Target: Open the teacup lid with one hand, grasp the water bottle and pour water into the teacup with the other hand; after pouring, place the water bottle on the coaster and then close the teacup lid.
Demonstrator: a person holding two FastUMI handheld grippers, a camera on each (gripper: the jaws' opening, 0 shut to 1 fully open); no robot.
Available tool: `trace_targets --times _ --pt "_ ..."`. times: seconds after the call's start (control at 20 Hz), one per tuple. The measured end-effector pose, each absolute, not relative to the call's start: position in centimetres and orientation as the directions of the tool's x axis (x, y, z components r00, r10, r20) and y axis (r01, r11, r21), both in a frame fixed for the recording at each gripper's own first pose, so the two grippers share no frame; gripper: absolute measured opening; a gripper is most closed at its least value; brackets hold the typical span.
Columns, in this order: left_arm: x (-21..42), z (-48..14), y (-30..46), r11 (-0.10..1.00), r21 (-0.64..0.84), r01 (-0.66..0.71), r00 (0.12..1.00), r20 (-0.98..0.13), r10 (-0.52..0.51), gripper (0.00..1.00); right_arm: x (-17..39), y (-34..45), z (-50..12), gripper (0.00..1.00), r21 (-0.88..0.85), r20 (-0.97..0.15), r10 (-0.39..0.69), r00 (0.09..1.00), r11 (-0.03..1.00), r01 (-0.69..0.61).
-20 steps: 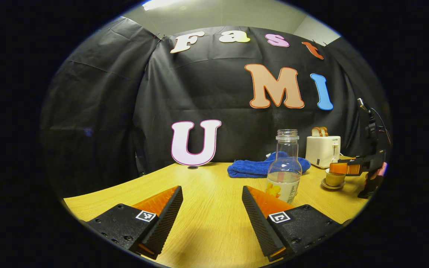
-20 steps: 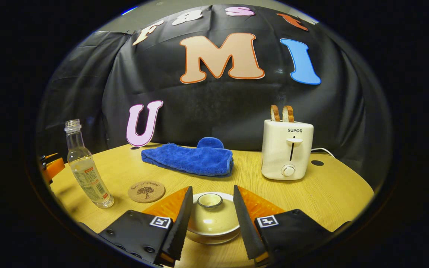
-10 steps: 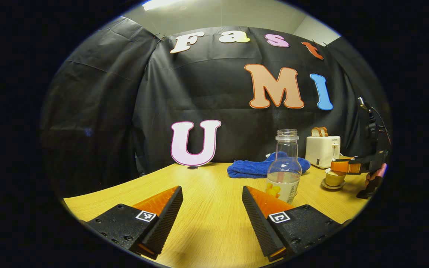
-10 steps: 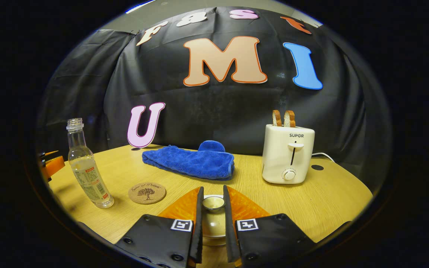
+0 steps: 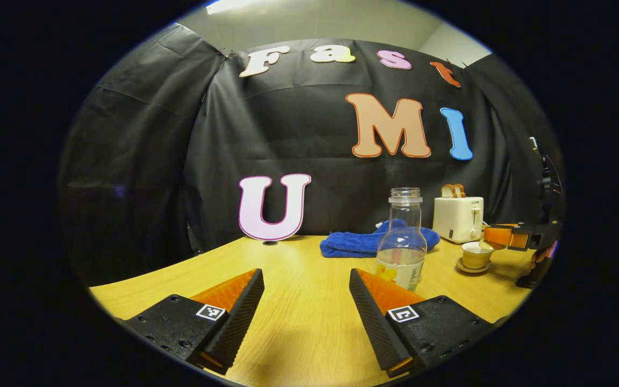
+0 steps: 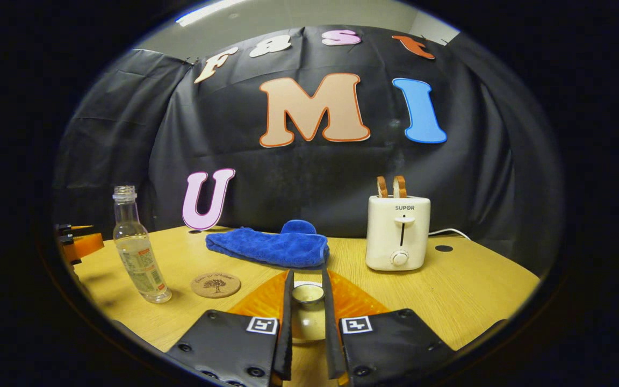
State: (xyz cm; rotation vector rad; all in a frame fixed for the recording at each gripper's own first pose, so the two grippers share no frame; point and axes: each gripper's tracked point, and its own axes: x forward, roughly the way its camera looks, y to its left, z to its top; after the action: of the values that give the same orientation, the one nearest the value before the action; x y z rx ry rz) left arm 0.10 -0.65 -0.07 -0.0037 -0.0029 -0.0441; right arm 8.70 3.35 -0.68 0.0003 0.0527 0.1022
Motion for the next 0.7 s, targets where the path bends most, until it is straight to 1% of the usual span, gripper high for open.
trace_targets --times 0.15,0.55,0.7 --pt "0.2 -0.1 -1.7 0.996 -0.001 0.094 0.996 0.002 -0.094 0.93 7.2 2.5 0.0 0.29 0.001 -0.011 0.08 0.997 0.997 -0.08" --pt "-0.1 -0.1 -5.9 0.958 -0.006 0.287 0.958 0.005 -0.287 0.93 4.0 0.6 0.2 0.28 0.0 -0.01 0.04 0.999 0.999 -0.04" --pt "0.2 -0.4 -7.0 0.951 -0.009 0.308 0.951 -0.003 -0.308 0.93 2.9 -0.6 0.3 0.29 -0.002 -0.008 0.004 1.0 1.0 -0.004"
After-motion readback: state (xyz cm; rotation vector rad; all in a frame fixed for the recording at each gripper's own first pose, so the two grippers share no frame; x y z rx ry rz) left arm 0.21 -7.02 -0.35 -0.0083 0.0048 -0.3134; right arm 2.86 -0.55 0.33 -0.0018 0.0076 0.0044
